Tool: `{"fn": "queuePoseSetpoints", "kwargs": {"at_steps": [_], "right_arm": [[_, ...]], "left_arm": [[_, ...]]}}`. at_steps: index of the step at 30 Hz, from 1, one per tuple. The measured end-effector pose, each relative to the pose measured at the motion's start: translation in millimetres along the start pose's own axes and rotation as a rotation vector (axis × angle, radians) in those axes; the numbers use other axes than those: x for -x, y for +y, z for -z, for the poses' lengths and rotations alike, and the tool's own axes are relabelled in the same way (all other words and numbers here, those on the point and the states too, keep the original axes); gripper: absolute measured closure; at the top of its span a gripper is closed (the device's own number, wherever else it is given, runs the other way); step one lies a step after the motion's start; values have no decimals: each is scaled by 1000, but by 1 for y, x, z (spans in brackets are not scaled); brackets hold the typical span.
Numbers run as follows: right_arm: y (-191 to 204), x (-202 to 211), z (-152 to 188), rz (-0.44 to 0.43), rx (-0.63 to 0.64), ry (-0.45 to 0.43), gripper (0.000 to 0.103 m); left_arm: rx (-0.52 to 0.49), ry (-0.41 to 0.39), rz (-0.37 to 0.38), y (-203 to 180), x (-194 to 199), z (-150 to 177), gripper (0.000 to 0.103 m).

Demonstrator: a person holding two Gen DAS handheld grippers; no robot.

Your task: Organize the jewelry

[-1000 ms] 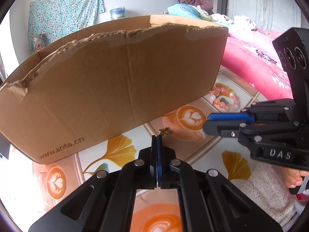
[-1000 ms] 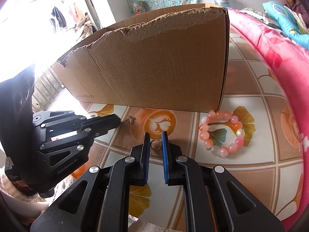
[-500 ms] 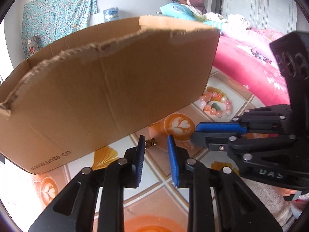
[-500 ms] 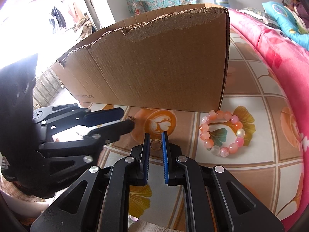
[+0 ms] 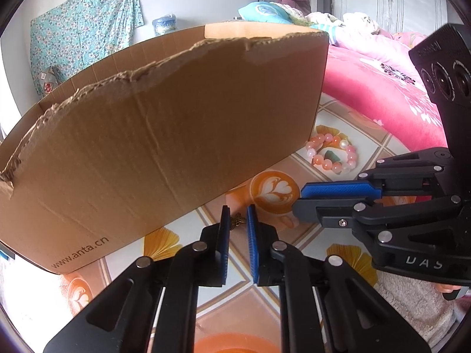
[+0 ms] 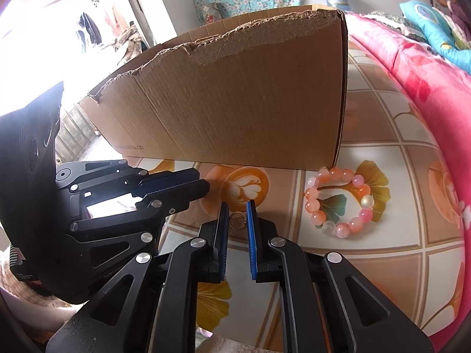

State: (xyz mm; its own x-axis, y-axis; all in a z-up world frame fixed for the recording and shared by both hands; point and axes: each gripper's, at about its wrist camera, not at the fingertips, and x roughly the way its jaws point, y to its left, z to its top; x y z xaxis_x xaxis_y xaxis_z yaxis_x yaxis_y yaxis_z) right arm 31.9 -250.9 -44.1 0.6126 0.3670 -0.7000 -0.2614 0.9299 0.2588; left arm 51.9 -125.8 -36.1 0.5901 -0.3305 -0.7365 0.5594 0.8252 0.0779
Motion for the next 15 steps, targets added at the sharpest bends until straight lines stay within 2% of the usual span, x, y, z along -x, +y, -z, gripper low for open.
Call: {"fn": "queuePoseSetpoints", "kwargs": {"at_steps": [5,6,15], "right_arm": [[0,1,0,-1,-1,1,93],[0,1,0,-1,-1,1,93],[9,8,-1,0,17,-5,91]], "left_arm": [[12,1,9,2,1,1,92],[18,2,13,3,1,1,103],[47,-5,15,11,8,8,103]]}}
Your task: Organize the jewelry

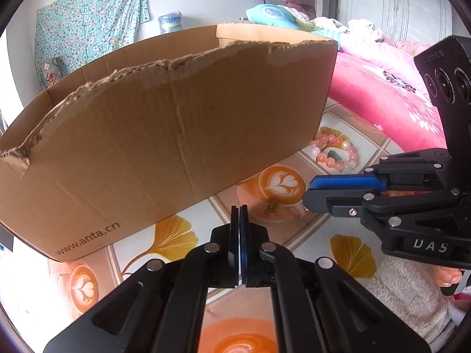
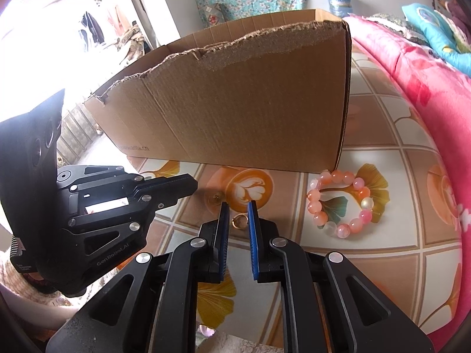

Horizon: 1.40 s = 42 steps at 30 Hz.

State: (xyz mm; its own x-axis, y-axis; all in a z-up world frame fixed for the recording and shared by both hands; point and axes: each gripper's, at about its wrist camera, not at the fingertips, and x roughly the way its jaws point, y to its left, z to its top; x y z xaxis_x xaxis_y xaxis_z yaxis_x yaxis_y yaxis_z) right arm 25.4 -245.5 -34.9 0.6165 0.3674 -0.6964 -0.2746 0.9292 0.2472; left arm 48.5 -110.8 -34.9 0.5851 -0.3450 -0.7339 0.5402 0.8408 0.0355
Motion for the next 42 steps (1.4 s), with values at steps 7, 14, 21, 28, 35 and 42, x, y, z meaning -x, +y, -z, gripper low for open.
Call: {"fn": "queuePoseSetpoints", "kwargs": {"at_steps": [7,14,21,28,35,42], "right_arm": [[5,6,3,13,7,1,91],[11,4,0,5,40,7,84],[26,-11,-8,13,106,22,82],[32,-30,-14,30,154,53,82],[46,-43,-17,46,230,65,82],[45,-54,-22,43,275,93,84]], "left_arm": [[21,-9,10,5,10,7,102],[53,-8,7,12,14,13,102],[79,-10,9,20,16,18,102],[92,-16,30,25,17,20,102],[95,-12,44,28,15,21,102],[88,-10,45,27,13,20,102]]}}
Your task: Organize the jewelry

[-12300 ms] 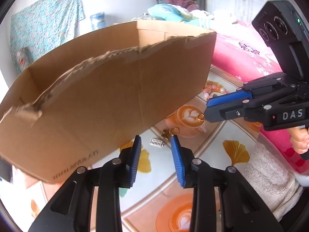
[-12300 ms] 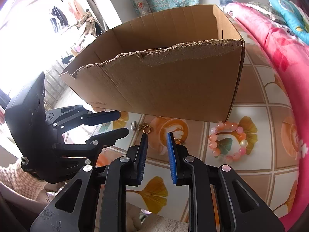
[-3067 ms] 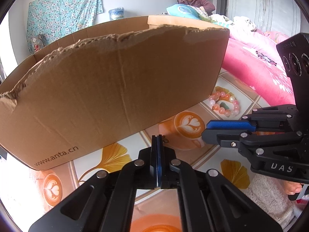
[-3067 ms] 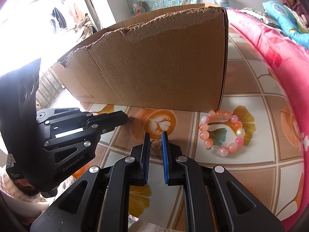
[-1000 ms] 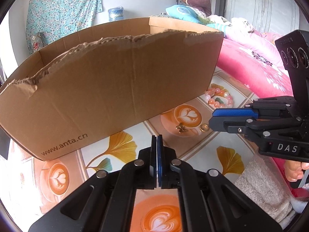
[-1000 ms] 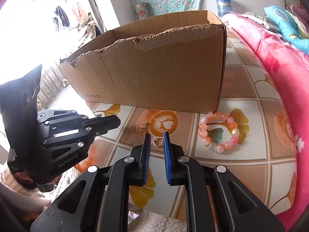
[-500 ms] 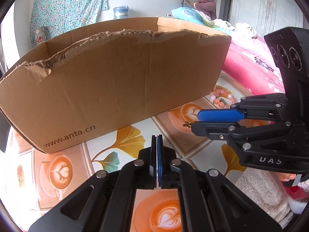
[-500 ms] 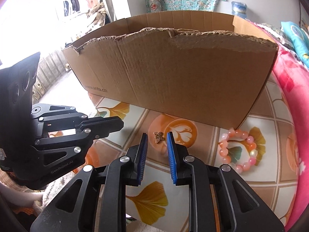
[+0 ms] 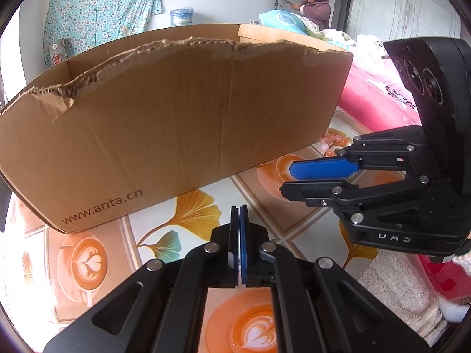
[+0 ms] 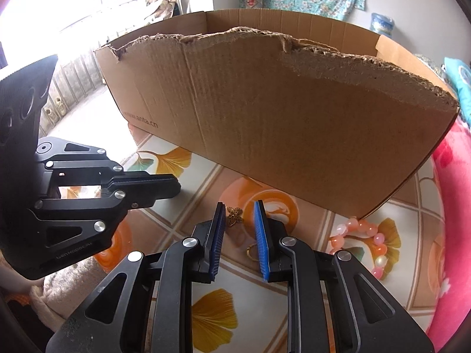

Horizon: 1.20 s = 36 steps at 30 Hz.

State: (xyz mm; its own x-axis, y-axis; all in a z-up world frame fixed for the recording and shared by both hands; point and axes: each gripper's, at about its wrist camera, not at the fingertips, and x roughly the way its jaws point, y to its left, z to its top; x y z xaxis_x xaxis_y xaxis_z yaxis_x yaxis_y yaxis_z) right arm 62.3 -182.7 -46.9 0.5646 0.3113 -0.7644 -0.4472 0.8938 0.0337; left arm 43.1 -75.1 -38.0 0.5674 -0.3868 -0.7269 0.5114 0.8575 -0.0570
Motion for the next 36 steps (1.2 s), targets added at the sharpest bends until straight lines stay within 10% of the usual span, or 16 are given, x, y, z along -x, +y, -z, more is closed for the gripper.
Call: {"fn": "queuePoseSetpoints", "kwargs": {"at_steps": [16,36], "right_arm": [[10,-10,-15,-12,-30,12,103],[0,-3,-1,-3,-16,28,103]], "left_arm": [[1,-9,6,-2,3,0,102],[6,-14,7,-2,8,1,102]]}}
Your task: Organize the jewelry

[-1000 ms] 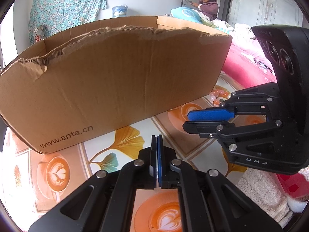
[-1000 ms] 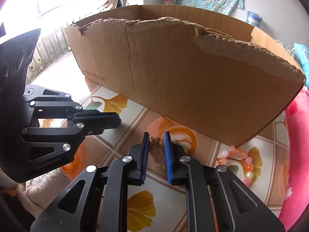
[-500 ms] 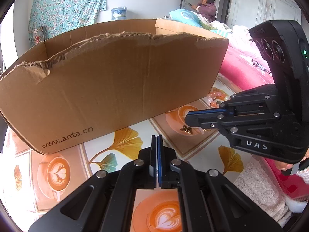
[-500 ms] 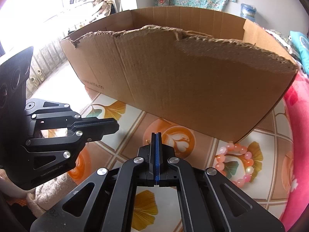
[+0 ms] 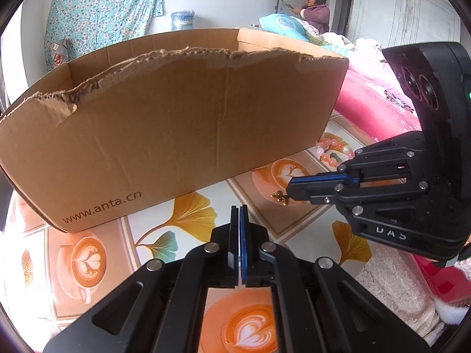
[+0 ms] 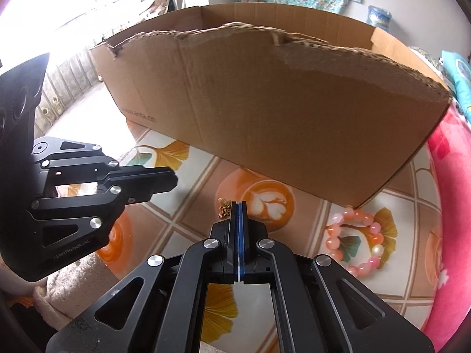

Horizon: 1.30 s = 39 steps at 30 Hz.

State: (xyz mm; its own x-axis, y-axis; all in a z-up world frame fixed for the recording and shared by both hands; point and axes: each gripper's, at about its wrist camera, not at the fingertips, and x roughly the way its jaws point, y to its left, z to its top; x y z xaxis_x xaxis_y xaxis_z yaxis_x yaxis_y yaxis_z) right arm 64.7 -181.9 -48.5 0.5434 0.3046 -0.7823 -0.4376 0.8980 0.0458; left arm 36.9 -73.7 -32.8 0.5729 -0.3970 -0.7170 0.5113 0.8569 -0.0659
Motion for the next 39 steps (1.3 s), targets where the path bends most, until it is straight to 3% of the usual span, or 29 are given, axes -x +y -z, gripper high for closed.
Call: {"fn": "queuePoseSetpoints", "kwargs": {"at_steps": [9,11,13,15,21,24,28,39], "right_arm": [[2,-3,-1,-19,-9,-7,100],[3,1,-3,-33,-19,-14,96],[3,3,-3,-38,-22,-25,85],[5,2,-4,-42,-17,-26,83],[15,-10,-4,-31,54,-17,83],[18,-11,-4,-27,84,-8,90],[24,-8,-3,-30,99,-6,91],[5,0,-12,-44,69,-14,92]], "left_arm": [[3,-1,2,1,0,0,102],[4,-3,3,2,1,0,102],[4,-3,3,3,1,0,102],[4,-2,3,2,1,0,102],[4,3,2,3,1,1,102],[7,2,0,4,1,1,102],[13,1,1,5,1,2,102],[10,1,-3,4,1,2,102]]}}
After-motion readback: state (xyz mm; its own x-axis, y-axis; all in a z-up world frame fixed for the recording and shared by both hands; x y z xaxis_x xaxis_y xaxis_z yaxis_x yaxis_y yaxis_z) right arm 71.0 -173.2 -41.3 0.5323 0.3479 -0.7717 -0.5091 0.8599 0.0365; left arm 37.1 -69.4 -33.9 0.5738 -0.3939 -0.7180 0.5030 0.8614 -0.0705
